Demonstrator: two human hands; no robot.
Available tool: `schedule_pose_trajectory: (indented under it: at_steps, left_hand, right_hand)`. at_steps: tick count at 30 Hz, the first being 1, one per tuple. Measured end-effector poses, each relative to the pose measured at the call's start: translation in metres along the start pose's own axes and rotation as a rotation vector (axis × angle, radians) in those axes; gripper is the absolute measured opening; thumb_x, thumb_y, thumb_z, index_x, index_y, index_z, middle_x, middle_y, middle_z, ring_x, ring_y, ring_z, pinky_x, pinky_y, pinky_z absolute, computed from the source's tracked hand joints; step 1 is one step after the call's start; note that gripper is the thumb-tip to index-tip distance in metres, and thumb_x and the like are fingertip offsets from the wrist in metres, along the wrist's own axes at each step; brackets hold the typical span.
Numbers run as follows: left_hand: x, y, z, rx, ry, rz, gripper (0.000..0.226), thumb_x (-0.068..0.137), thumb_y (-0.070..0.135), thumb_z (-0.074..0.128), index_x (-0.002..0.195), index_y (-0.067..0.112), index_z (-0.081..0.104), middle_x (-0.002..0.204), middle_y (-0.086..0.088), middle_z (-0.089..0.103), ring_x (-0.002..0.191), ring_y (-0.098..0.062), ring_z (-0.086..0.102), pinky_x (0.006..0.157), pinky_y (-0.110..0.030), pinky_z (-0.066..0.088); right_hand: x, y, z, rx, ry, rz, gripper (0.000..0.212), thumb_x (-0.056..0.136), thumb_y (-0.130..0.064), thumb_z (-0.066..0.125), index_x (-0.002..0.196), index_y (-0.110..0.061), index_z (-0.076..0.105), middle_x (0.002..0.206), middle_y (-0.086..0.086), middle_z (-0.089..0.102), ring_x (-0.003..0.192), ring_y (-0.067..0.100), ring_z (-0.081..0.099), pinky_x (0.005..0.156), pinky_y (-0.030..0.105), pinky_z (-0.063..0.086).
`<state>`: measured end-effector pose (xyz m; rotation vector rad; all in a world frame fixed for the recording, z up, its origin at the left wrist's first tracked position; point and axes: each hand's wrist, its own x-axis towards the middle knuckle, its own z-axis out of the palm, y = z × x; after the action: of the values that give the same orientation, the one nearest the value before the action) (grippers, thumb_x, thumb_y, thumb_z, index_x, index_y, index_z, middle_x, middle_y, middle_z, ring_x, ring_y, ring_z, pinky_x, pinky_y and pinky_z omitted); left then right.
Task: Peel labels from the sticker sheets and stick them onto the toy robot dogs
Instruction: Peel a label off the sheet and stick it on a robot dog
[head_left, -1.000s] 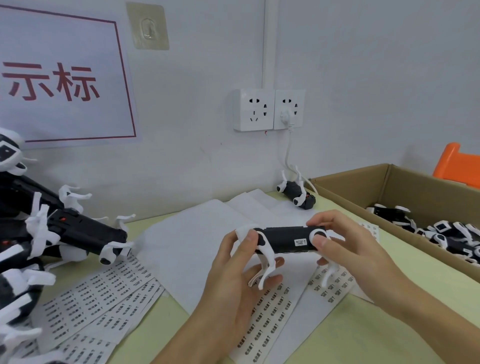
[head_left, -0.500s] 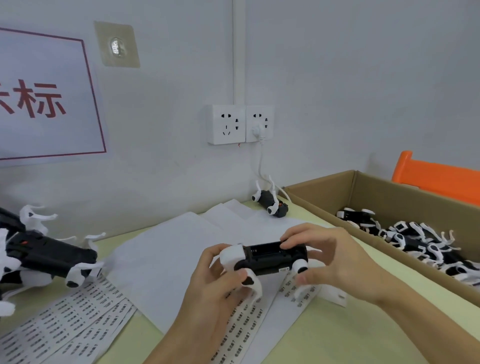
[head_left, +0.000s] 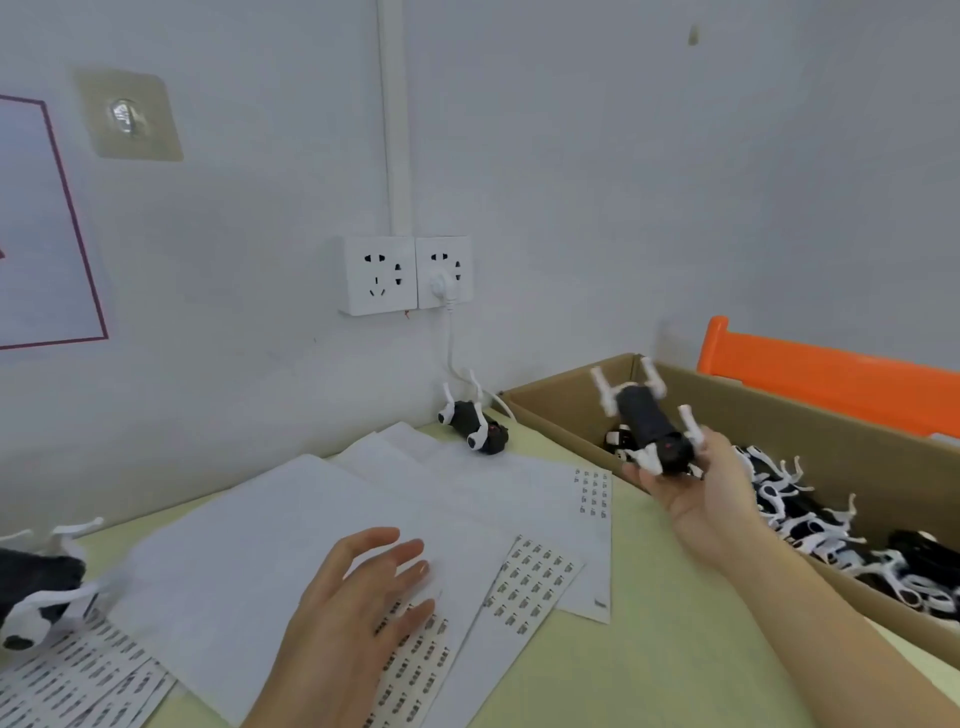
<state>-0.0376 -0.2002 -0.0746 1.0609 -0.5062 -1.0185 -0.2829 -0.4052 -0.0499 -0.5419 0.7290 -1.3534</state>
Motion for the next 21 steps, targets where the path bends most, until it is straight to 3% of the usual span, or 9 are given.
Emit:
schedule_pose_trajectory:
  at_steps: [2,4,6,10,14,18,21]
  left_hand:
    - [0.000,0.000,0.000,-0.013,0.003,0.000,0.018,0.096,0.005,0.055,0.109,0.007,0.067,0.106,-0.014,0.076,0.107,-0.033,0.069,0.077,-0.045,0.054]
    - [0.001,-0.001,0.000,-0.021,0.001,0.001,0.019,0.096,0.004,0.054,0.109,0.008,0.067,0.106,-0.013,0.076,0.105,-0.033,0.070,0.075,-0.045,0.054]
    - [0.002,-0.001,0.000,-0.016,-0.010,0.012,0.020,0.093,0.005,0.056,0.109,0.008,0.067,0.107,-0.014,0.076,0.102,-0.032,0.072,0.076,-0.045,0.055]
    - [0.002,-0.001,-0.001,-0.008,-0.038,0.029,0.035,0.075,0.014,0.063,0.108,0.006,0.068,0.107,-0.015,0.076,0.095,-0.031,0.075,0.075,-0.046,0.054]
    - [0.001,-0.001,-0.001,0.083,-0.064,0.028,0.017,0.093,0.000,0.055,0.103,0.001,0.069,0.102,-0.018,0.075,0.092,-0.031,0.075,0.074,-0.043,0.054]
    - [-0.007,-0.003,0.004,0.424,-0.122,0.148,0.031,0.096,-0.013,0.044,0.088,0.002,0.070,0.085,-0.014,0.075,0.077,-0.024,0.072,0.068,-0.033,0.056]
    - [-0.018,-0.011,0.013,0.886,-0.224,0.411,0.026,0.084,0.008,0.044,0.079,0.016,0.068,0.076,0.001,0.069,0.064,-0.008,0.059,0.063,-0.019,0.047]
  right_hand:
    - [0.006,-0.010,-0.010,0.165,0.055,-0.089,0.028,0.108,-0.027,0.037,0.120,-0.006,0.050,0.129,0.024,0.057,0.111,0.044,0.059,0.076,0.038,0.059]
    - [0.009,-0.015,-0.020,0.120,0.061,-0.156,0.040,0.108,-0.032,0.033,0.134,-0.008,0.052,0.136,0.017,0.057,0.115,0.036,0.060,0.091,0.039,0.051]
    - [0.009,-0.014,-0.023,-0.107,0.010,-0.172,0.047,0.107,-0.033,0.033,0.129,-0.002,0.061,0.127,0.012,0.068,0.106,0.028,0.069,0.087,0.036,0.050]
    - [-0.006,0.006,-0.004,-0.509,-0.158,-0.165,0.045,0.105,-0.027,0.038,0.099,0.000,0.073,0.102,0.012,0.077,0.091,0.025,0.074,0.075,0.036,0.048]
    - [-0.020,0.026,0.007,-0.867,-0.286,-0.263,0.043,0.105,-0.020,0.043,0.087,-0.004,0.078,0.089,0.006,0.078,0.089,0.027,0.073,0.072,0.033,0.050]
    - [-0.032,0.045,0.013,-1.276,-0.450,-0.418,0.035,0.100,-0.019,0.052,0.078,-0.024,0.079,0.080,-0.011,0.075,0.080,0.005,0.068,0.069,0.017,0.049]
    - [-0.038,0.054,0.017,-1.485,-0.519,-0.548,0.030,0.097,-0.019,0.058,0.076,-0.030,0.077,0.081,-0.017,0.072,0.084,-0.004,0.062,0.071,0.012,0.045]
